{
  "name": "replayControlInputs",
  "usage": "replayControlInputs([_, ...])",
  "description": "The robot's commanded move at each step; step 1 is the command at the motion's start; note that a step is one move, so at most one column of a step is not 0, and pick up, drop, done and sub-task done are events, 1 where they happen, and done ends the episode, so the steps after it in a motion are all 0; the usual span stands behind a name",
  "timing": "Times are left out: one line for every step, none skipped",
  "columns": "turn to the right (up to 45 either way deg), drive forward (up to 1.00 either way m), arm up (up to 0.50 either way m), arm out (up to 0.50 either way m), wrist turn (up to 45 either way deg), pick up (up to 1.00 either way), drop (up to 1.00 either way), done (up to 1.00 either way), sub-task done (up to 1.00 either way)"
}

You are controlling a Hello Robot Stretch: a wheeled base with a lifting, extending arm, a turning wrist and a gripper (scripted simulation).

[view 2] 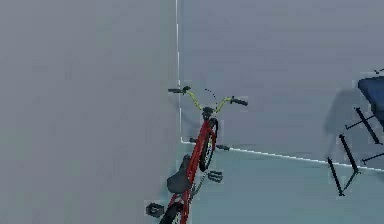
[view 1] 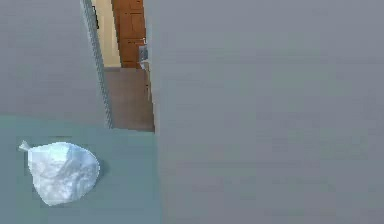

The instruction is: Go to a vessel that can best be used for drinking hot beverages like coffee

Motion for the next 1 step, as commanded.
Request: replayControlInputs([-12.0,0.00,0.00,0.00,0.0,0.00,0.00,0.00,0.00])
